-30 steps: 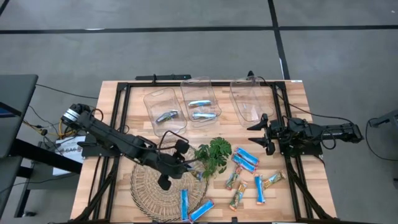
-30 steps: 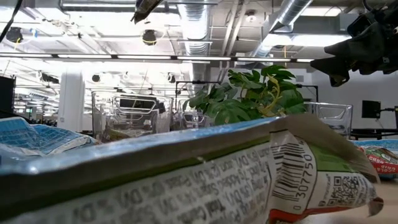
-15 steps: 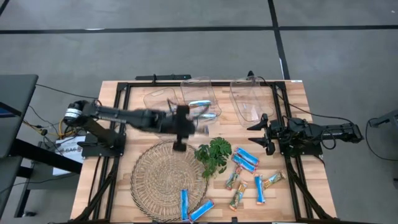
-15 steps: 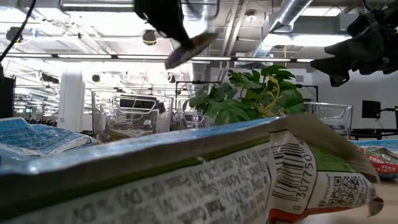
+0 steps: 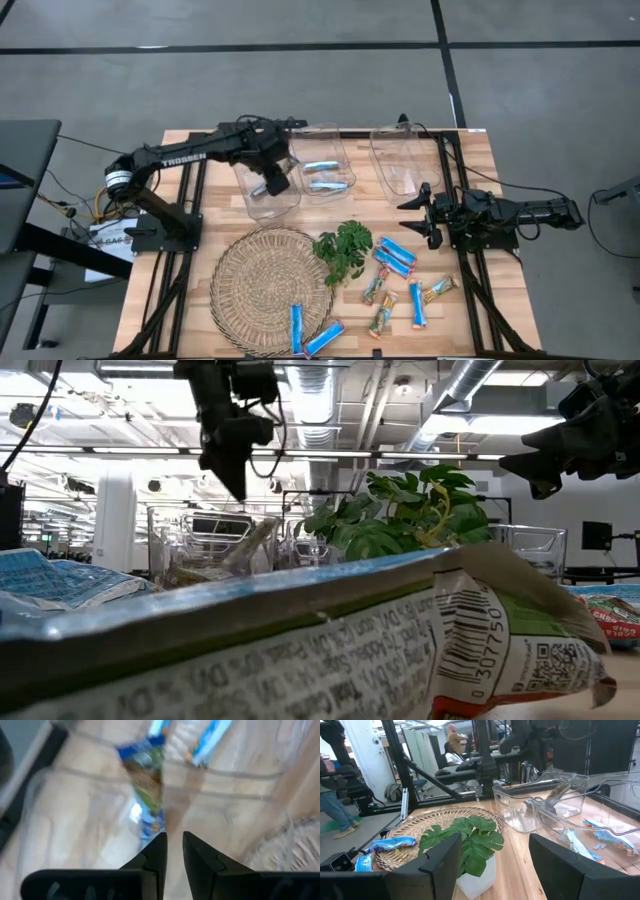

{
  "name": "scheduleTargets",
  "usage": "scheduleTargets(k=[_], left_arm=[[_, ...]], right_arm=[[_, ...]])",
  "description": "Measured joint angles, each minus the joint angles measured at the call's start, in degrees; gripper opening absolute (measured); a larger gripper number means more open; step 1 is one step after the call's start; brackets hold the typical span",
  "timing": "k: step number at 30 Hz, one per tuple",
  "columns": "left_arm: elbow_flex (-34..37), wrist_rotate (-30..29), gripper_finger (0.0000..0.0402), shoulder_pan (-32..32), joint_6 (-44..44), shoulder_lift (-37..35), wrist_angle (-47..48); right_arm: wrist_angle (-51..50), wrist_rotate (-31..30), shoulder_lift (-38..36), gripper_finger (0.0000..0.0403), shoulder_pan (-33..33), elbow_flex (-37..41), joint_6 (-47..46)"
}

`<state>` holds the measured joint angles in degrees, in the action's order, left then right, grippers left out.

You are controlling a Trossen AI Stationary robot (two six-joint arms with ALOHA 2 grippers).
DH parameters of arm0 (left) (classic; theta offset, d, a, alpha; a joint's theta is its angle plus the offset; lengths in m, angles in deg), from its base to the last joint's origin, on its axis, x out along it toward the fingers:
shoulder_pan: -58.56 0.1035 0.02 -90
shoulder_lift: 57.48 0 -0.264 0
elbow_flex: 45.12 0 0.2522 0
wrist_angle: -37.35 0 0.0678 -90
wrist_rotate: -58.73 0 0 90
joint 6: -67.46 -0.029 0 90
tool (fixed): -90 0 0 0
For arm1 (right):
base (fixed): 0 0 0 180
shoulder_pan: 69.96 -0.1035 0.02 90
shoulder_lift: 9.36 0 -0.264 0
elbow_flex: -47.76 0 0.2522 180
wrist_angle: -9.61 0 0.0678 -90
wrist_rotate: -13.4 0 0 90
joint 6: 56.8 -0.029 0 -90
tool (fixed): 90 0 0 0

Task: Pick and place Granola Bars by type
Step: Put the blue granola bar into the left transparent bin

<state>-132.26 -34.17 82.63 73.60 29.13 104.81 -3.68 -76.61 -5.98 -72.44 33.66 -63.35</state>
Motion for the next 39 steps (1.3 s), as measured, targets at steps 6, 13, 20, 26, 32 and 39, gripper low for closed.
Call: scheduleTargets(k=[6,13,20,26,32,39], left_arm=[[0.0,2.9,0.0055,1.8,0.2,0.0,2.7],[0.0,3.0,0.0055,1.2,0.2,0.0,1.7],[0.0,3.0,0.0055,-2.0,-0.1,0.0,-3.2],[-0.1,6.1,0.0055,-8.9,-3.3,0.0,-11.4],[-0.1,9.8,0.0055,-19.6,-10.0,0.0,-17.3],[0.4,11.6,0.0055,-33.0,-17.6,0.0,-16.8]], right_arm=[[0.0,0.0,0.0,0.0225,0.0,0.0,0.0],[0.0,0.0,0.0,0.0225,0.0,0.0,0.0],[0.0,0.0,0.0,0.0225,0.0,0.0,0.0],[0.0,0.0,0.0,0.0225,0.0,0.0,0.0],[0.0,0.0,0.0,0.0225,0.0,0.0,0.0],[0.0,0.0,0.0,0.0225,0.0,0.0,0.0]])
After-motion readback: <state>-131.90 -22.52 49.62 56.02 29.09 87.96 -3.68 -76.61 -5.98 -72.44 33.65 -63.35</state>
